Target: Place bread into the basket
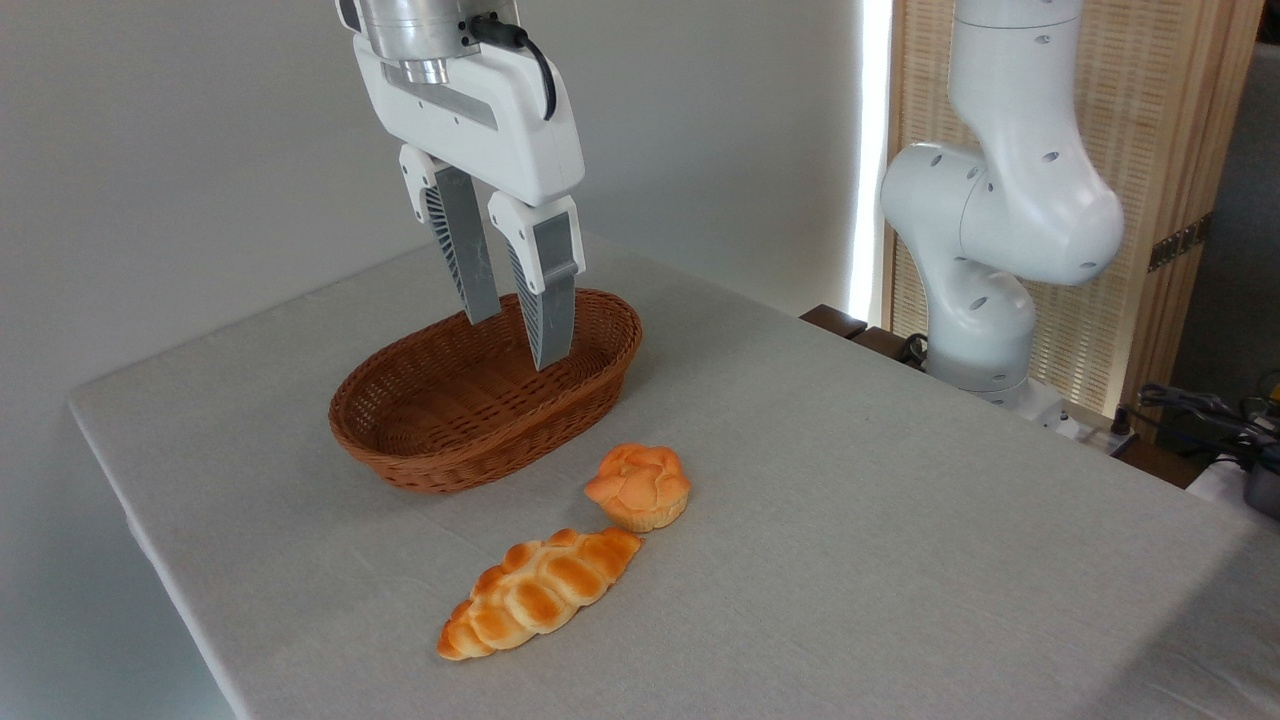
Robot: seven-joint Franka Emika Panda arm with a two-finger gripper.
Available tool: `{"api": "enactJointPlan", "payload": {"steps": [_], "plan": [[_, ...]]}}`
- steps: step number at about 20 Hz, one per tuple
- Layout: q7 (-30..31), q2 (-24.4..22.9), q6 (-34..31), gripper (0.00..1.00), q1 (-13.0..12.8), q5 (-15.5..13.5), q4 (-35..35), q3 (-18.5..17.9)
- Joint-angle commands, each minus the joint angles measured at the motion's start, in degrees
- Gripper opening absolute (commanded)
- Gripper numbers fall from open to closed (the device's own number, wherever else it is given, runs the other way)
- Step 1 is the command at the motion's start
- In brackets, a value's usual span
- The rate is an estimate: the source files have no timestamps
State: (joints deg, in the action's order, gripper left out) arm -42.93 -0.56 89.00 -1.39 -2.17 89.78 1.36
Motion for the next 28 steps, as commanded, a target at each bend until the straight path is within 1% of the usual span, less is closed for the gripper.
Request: {"api": "enactJointPlan", "payload": {"steps": [1, 15, 20, 22, 23, 25, 28], "plan": [[-0.9, -0.3, 0.1, 1.0, -0.2, -0.4, 0.6, -0.5], [-0.8, -0.4, 0.2, 1.0, -0.3, -0.5, 1.1, -0.1], [-1.0, -0.5, 0.8, 1.0, -0.3, -0.5, 2.5, 0.0], [-1.0, -0.9, 4.1, 1.0, -0.3, -0.5, 5.0, 0.0], [-0.9, -1.4, 6.9, 1.0, -0.4, -0.5, 7.0, 0.0], [-1.1, -2.2, 10.7, 1.0, -0.3, -0.4, 9.5, -0.2], [-1.3, -2.5, 15.7, 1.0, -0.3, -0.4, 13.4, -0.7]]}}
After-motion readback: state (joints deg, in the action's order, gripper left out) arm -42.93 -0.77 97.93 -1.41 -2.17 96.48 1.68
